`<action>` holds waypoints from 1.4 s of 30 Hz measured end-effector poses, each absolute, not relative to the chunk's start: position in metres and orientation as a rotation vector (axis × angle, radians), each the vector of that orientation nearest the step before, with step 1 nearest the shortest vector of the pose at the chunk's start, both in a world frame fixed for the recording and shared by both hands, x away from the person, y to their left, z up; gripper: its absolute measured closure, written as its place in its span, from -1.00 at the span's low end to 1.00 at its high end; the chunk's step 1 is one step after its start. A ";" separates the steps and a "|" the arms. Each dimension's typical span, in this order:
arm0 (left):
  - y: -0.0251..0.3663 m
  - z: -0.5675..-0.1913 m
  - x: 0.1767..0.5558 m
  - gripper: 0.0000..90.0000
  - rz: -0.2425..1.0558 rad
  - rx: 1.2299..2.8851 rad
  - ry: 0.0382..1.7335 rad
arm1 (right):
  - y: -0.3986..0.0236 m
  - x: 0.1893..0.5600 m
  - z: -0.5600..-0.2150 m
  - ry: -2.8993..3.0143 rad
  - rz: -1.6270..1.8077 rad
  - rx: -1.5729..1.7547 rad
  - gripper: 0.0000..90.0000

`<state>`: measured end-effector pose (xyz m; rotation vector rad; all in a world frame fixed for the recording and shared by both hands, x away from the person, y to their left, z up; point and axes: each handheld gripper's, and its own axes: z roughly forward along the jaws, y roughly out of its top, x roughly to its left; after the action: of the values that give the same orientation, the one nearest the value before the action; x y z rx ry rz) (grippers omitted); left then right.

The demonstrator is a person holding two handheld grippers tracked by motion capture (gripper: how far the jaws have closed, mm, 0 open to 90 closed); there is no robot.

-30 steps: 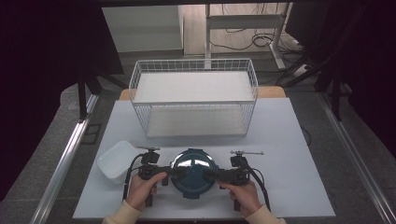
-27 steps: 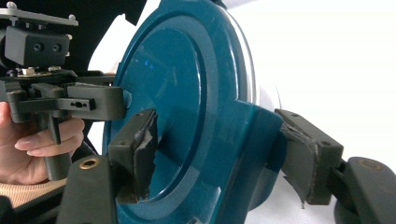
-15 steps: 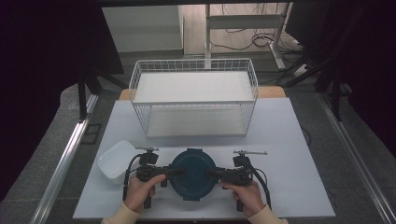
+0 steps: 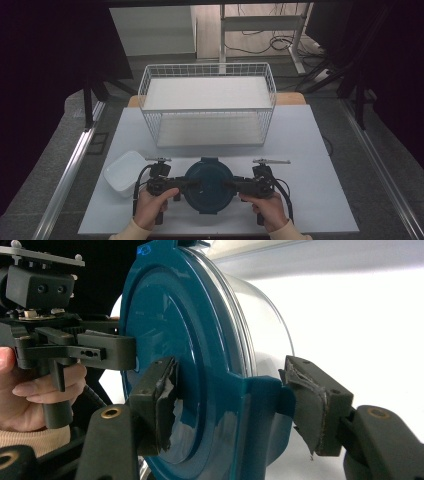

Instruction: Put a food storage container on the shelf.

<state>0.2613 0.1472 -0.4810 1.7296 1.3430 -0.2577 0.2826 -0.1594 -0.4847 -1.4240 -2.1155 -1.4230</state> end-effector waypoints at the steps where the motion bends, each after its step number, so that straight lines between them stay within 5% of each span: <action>1: 0.147 -0.481 0.261 -0.27 -0.262 1.729 1.342 | -0.159 0.282 -0.484 -2.123 -1.428 -1.421 -0.12; 42: 0.145 -0.416 0.282 -0.26 -0.173 1.709 1.283 | -0.160 0.311 -0.412 -2.261 -1.508 -1.303 -0.12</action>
<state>0.2823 0.1453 -0.4163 1.7089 1.2829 -0.1726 0.3108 -0.1596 -0.4125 -1.3035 -2.2605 -1.5081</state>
